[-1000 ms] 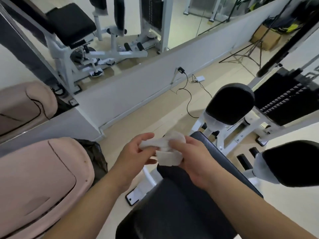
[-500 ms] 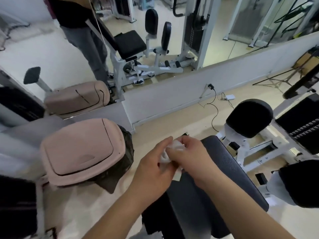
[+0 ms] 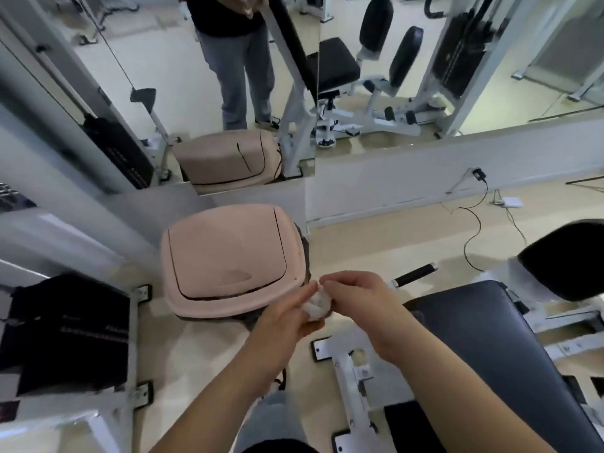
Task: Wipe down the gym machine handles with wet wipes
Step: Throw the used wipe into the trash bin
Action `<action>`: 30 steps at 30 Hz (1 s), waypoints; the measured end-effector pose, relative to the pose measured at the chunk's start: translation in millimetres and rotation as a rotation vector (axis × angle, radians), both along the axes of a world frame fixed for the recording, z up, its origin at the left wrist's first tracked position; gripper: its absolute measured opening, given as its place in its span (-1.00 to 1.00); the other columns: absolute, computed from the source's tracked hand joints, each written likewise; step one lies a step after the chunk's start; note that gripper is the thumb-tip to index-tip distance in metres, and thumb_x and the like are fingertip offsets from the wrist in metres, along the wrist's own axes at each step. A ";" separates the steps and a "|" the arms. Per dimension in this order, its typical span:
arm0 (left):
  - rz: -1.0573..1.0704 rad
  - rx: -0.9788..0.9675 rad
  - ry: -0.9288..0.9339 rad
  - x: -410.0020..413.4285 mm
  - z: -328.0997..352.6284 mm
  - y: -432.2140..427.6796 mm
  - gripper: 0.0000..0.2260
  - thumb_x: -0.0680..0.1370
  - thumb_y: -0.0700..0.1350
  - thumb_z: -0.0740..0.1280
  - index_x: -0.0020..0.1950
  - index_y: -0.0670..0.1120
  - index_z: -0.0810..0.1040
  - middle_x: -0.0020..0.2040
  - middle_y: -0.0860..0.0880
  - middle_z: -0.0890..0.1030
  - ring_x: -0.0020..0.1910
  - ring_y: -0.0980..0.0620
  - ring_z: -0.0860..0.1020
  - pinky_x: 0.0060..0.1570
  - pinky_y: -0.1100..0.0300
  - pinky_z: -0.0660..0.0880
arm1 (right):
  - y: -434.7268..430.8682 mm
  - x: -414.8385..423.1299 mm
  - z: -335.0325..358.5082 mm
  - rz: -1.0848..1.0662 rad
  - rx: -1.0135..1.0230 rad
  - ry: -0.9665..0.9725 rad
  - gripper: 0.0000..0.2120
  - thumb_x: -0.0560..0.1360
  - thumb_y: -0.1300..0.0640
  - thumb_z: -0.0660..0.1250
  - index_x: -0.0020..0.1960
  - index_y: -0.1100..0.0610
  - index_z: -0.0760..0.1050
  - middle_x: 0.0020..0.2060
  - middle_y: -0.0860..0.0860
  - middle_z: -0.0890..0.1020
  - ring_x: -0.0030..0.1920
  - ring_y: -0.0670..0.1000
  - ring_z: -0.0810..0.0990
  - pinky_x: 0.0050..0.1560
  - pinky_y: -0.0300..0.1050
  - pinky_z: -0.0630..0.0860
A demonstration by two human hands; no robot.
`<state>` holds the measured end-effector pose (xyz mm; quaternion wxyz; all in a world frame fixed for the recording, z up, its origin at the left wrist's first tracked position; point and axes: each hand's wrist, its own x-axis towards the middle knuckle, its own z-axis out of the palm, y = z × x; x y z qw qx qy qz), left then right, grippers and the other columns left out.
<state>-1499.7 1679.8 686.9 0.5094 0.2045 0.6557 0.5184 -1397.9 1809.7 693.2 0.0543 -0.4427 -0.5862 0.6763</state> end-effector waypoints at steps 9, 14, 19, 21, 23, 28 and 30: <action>0.236 -0.241 0.205 -182.6 -89.5 -6.9 -0.87 0.60 -0.25 0.41 0.07 -0.06 0.52 -0.18 -0.01 0.73 -0.27 0.08 0.67 -0.36 0.27 0.52 | -6.7 -172.0 -68.1 0.148 -0.225 -0.075 -0.83 0.62 0.15 0.35 0.04 -0.01 0.72 -0.05 -0.09 0.76 0.01 -0.13 0.69 0.04 -0.22 0.58; 0.126 -0.509 0.292 -244.8 -191.8 -13.0 -0.94 0.48 -0.04 0.40 -0.10 0.08 0.54 -0.16 0.03 0.68 -0.20 -0.06 0.69 -0.12 -0.10 0.67 | -9.9 -215.1 -125.8 0.040 -0.267 -0.272 -0.83 0.60 0.26 0.30 -0.12 0.10 0.59 -0.21 0.06 0.57 -0.22 0.01 0.52 -0.22 -0.18 0.40; -0.017 -0.566 0.539 -284.9 -276.8 4.3 -0.90 0.52 -0.12 0.32 -0.14 0.05 0.60 -0.12 0.03 0.63 -0.15 -0.01 0.60 -0.11 0.07 0.59 | -14.1 -255.2 -179.9 -0.086 -0.385 -0.314 -0.86 0.63 0.23 0.26 0.11 0.16 0.59 -0.07 0.15 0.67 -0.13 0.07 0.61 -0.21 -0.13 0.49; -0.122 -0.605 0.601 -292.3 -306.8 4.9 -0.85 0.57 -0.17 0.26 -0.08 -0.02 0.62 -0.02 -0.03 0.56 -0.10 -0.05 0.55 -0.06 0.03 0.57 | -18.3 -265.3 -196.6 -0.102 -0.393 -0.343 -0.85 0.64 0.20 0.26 0.13 0.15 0.59 -0.02 0.18 0.70 -0.12 0.07 0.63 -0.25 -0.16 0.55; -0.270 -0.635 0.647 -298.1 -338.7 -1.9 -0.84 0.60 -0.21 0.23 0.02 -0.09 0.61 0.10 -0.08 0.52 -0.01 -0.12 0.56 0.02 -0.01 0.56 | -21.9 -270.6 -212.8 -0.099 -0.390 -0.386 -0.85 0.65 0.18 0.26 0.13 0.14 0.59 -0.03 0.18 0.70 -0.15 0.06 0.63 -0.26 -0.17 0.56; -0.589 -0.755 0.870 -299.7 -380.7 -19.5 -0.71 0.67 0.00 0.13 0.30 -0.03 0.53 0.30 -0.04 0.54 0.30 -0.10 0.53 0.22 0.02 0.42 | -20.6 -286.7 -239.6 -0.088 -0.436 -0.430 -0.86 0.67 0.23 0.21 0.05 0.15 0.54 -0.11 0.15 0.60 -0.16 0.08 0.51 -0.30 -0.15 0.35; -0.699 -0.872 0.948 -299.3 -385.1 -26.8 -0.61 0.64 0.14 0.05 0.37 0.10 0.50 0.40 -0.03 0.48 0.44 -0.15 0.39 0.37 -0.22 0.26 | -19.2 -295.5 -246.6 -0.068 -0.426 -0.438 -0.88 0.68 0.18 0.22 0.05 0.11 0.54 -0.10 0.14 0.63 -0.12 0.09 0.54 -0.22 -0.12 0.42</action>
